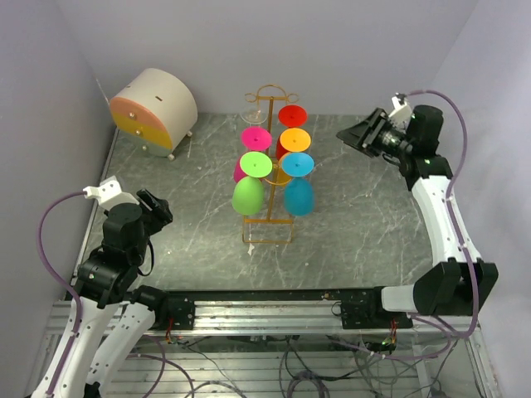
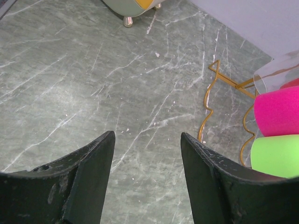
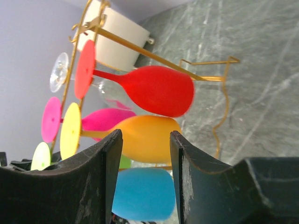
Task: Take the wine glass off the wine glass rack
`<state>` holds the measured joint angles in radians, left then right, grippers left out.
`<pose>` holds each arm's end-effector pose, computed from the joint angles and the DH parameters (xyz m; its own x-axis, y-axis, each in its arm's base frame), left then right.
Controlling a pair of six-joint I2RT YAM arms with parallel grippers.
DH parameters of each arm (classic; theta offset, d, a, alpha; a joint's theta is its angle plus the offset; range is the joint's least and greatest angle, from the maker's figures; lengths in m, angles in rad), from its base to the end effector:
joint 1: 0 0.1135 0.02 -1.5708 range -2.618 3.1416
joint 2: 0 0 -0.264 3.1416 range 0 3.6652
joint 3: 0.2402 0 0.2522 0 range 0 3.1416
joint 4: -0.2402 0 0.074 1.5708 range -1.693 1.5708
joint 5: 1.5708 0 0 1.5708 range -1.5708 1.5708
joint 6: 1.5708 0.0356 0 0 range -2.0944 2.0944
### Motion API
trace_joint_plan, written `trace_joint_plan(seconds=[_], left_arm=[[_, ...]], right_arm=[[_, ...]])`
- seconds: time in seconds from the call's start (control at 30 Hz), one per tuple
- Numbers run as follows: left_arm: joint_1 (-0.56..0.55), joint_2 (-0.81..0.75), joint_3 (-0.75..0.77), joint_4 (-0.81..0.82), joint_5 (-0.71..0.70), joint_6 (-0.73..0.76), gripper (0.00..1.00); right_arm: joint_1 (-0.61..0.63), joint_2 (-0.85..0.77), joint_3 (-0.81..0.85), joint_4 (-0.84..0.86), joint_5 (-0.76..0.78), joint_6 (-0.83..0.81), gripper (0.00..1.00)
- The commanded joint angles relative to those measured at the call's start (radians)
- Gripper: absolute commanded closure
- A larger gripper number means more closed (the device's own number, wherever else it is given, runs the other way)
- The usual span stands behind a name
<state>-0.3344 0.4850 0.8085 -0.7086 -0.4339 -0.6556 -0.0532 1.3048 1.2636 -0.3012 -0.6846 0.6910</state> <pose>0.0976 -0.0181 0.3314 -0.2385 -0.5027 -0.8309 -0.2720 0.8559 -0.4398 0.2943 0.0069 0.3840 -0.6112 0.5270 -0.5906 -0.2129 0.6092 0.7639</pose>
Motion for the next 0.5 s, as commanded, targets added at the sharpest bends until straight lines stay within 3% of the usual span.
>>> trace_joint_plan(seconds=[0.0, 0.2, 0.47], left_arm=[[-0.013, -0.005, -0.002, 0.011, -0.017, -0.01, 0.31], [-0.018, -0.006, -0.003, 0.012, -0.019, -0.012, 0.32], [-0.021, 0.002, -0.002, 0.009, -0.021, -0.012, 0.32]], right_arm=[[0.083, 0.088, 0.138, -0.022, 0.039, -0.01, 0.56], [0.108, 0.183, 0.264, -0.011, 0.031, 0.003, 0.55], [0.164, 0.248, 0.293, 0.058, -0.034, 0.033, 0.51]])
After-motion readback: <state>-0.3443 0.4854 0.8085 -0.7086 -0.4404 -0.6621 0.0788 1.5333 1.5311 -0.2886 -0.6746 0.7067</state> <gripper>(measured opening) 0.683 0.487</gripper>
